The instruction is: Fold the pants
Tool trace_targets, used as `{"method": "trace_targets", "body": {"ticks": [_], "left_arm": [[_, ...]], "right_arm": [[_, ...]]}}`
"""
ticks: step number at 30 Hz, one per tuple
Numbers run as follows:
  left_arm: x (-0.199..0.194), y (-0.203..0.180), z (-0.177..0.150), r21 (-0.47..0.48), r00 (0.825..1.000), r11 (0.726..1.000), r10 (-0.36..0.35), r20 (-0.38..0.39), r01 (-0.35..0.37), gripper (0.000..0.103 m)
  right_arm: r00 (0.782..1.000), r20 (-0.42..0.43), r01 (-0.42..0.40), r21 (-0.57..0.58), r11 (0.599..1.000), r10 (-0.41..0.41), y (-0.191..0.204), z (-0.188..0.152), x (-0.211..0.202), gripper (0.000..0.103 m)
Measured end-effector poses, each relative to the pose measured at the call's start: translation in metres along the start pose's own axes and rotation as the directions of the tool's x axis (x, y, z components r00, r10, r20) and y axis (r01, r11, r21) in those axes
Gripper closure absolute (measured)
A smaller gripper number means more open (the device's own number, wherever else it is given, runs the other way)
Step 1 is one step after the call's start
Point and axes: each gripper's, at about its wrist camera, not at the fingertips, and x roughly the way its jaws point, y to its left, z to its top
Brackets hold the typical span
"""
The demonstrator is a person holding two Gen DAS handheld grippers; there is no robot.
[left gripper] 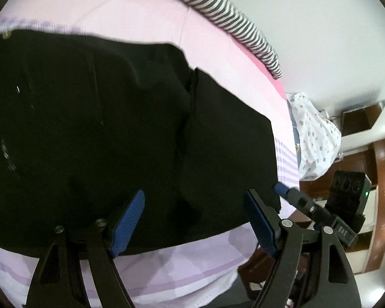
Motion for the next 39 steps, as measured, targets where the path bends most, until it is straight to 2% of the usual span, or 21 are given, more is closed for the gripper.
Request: {"method": "trace_targets", "body": {"ticks": [6,20,22,23,24,26,30,34,36,39], "left_arm": [[0.013,0.004,-0.001,-0.064,0.999,0.998,-0.007,-0.050,0.004,0.028],[0.035,-0.018,-0.009,-0.020,0.993,1.000,-0.001,-0.121,-0.001,0.028],[0.035,-0.019,-0.009,-0.027,0.993,1.000,-0.004,-0.121,0.001,0.035],[0.039,-0.018,-0.009,-0.034,0.991,0.999,-0.009,-0.136,0.004,0.055],[0.044,-0.016,-0.010,-0.049,0.987,0.999,-0.007,-0.160,-0.001,0.070],[0.044,-0.016,-0.011,-0.056,0.990,0.998,-0.003,-0.144,-0.005,0.072],[0.046,-0.023,-0.017,-0.016,0.990,0.999,0.047,-0.133,-0.050,0.087],[0.042,-0.034,-0.023,0.033,0.990,0.996,0.084,-0.109,-0.081,0.089],[0.038,-0.036,-0.025,0.034,0.991,0.996,0.080,-0.107,-0.077,0.089],[0.034,-0.033,-0.029,0.028,0.991,0.997,0.076,-0.110,-0.073,0.089]], "right_arm": [[0.998,0.069,-0.013,0.072,0.997,0.008,-0.019,0.005,-0.011,0.057],[0.994,0.109,-0.035,0.122,0.992,0.022,-0.031,0.008,-0.020,0.057],[0.994,0.106,-0.034,0.121,0.992,0.021,-0.031,0.007,-0.019,0.057],[0.995,0.102,-0.033,0.120,0.992,0.021,-0.031,0.007,-0.018,0.057],[0.995,0.099,-0.027,0.119,0.993,0.015,-0.031,0.006,-0.018,0.057],[0.995,0.098,-0.016,0.117,0.993,0.004,-0.031,0.006,-0.017,0.057],[0.996,0.089,0.017,0.125,0.992,-0.028,-0.033,0.005,-0.016,0.056],[0.991,0.041,0.125,0.115,0.986,-0.130,-0.035,0.003,-0.011,0.056],[0.983,-0.003,0.185,0.105,0.977,-0.185,-0.036,0.001,-0.004,0.056],[0.972,-0.047,0.231,0.070,0.970,-0.228,-0.034,-0.003,0.004,0.056]]}}
